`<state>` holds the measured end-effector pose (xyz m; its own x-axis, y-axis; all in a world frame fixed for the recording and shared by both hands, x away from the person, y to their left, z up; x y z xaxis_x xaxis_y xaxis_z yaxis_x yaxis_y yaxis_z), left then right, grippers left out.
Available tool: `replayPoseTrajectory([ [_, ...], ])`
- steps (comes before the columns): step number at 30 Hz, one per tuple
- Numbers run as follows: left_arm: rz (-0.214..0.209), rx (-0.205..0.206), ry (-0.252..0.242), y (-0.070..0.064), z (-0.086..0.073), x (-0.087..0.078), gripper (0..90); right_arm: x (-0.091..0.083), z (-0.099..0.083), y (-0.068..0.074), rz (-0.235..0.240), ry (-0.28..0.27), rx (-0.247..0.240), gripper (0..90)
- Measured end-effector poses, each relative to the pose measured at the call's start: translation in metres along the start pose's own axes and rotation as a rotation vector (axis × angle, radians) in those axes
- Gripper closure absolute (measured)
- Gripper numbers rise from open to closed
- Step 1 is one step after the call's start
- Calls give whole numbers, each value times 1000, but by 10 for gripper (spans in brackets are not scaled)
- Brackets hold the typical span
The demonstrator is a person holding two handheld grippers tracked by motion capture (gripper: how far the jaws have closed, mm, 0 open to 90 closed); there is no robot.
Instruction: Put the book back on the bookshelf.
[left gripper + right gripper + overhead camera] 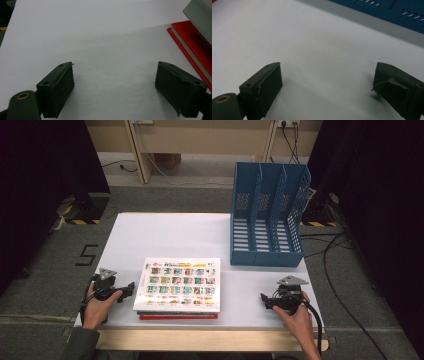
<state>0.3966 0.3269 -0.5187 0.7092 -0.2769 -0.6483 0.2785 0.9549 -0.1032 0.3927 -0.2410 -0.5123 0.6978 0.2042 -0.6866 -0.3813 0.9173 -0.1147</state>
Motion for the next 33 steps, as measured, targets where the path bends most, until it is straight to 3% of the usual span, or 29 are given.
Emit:
replayPoseTrajectory([
  [21,0,1,0,0,0,0,145,0,0,-1,9,3,2,89],
  [25,-2,0,-1,0,0,0,149,-3,1,-1,6,-3,25,172],
  [28,-14,0,-2,0,0,-1,153,-6,3,-2,20,-14,43,157],
  [33,-50,-16,-36,-4,3,-9,154,-16,13,8,45,-77,17,157],
])
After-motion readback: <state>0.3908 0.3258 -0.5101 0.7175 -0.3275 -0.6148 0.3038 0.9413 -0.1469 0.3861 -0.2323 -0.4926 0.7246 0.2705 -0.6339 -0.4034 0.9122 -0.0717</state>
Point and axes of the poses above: each handheld gripper's, and its own axes: x roughly forward along the jaws, z roughly out of its top, y roughly to its left, the point moved 2 cm from there along x, roughly forward along the jaws, and after that the axes turned 8 degrees about -z, right-handed, at the moved point
